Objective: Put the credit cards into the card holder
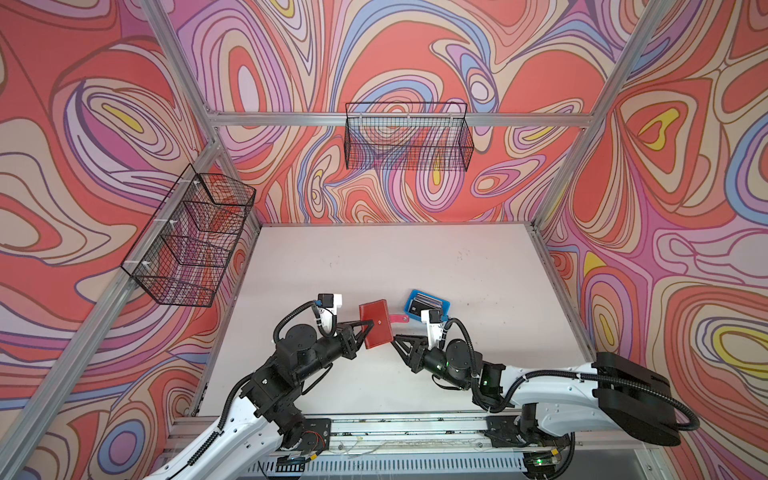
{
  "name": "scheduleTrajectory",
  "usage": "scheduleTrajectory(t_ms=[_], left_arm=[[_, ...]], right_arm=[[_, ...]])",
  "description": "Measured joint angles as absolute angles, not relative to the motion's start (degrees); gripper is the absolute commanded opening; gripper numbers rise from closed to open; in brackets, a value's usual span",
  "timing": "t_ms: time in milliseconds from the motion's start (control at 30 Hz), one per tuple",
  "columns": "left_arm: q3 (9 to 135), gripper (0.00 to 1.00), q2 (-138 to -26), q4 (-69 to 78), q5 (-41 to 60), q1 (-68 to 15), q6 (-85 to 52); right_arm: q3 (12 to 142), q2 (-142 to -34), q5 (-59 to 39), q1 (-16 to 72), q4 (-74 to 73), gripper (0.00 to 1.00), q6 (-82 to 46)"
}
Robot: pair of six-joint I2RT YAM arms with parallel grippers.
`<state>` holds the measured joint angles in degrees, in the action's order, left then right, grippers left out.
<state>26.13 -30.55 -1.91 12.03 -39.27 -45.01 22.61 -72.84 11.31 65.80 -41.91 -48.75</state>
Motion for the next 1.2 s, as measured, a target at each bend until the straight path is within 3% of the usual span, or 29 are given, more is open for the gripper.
scheduleTrajectory(t_ms=[1200], left_arm=[[25.1,0.0,-30.4,-1.8,10.5,-39.1,-44.1]], right_arm=[[23.3,-73.3,9.5,65.7,-43.5,0.27,-47.8]])
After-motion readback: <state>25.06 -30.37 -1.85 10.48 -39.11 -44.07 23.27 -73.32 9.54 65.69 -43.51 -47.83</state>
